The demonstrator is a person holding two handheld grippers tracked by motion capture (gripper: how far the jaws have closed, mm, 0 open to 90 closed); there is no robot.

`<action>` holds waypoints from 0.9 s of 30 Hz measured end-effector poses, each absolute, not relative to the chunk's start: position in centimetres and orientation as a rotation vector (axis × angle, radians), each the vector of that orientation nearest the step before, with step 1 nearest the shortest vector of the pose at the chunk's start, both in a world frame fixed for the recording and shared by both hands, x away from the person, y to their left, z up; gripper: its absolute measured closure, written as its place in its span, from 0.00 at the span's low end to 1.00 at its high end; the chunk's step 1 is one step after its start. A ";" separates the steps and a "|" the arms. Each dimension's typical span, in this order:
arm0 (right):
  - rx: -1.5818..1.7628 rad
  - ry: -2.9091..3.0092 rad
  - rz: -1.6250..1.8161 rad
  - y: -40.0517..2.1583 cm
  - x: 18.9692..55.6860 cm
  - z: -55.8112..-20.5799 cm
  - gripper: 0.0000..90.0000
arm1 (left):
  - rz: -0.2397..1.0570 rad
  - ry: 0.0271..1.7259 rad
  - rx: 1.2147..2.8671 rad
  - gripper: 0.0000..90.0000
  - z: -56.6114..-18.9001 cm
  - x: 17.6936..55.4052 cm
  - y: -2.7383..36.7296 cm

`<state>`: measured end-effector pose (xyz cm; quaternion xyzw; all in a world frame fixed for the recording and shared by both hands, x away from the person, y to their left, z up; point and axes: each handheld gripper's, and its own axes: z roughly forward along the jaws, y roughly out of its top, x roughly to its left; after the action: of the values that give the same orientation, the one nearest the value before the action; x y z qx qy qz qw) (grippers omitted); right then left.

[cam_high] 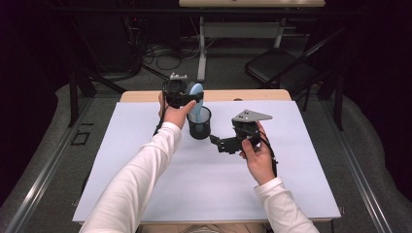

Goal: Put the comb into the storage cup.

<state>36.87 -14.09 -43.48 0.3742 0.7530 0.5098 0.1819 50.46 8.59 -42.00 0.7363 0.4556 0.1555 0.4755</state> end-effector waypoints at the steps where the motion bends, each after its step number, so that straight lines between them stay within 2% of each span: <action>1: 1.057 2.125 1.439 -14.1 36.9 -43.5 0.00 | 0.381 1.115 1.799 0.49 -42.0 50.5 8.6; 8: 1.058 2.128 1.434 -14.1 36.9 -43.5 0.00 | 0.375 1.132 1.790 0.49 -41.9 50.5 8.8; 15: 1.058 2.128 1.434 -14.1 36.9 -43.5 0.00 | 0.353 1.136 1.787 0.44 -41.9 50.5 8.9; 21: 1.058 2.130 1.432 -14.0 36.9 -43.5 0.00 | 0.353 1.153 1.766 0.31 -41.9 50.5 9.0; 27: 1.058 2.132 1.432 -14.0 36.9 -43.6 0.00 | 0.357 1.176 1.756 0.22 -41.8 50.5 9.1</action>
<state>36.89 -14.00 -43.58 0.3747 0.7549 0.5069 0.1811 50.50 9.12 -41.79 0.7194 0.4817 0.1463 0.4787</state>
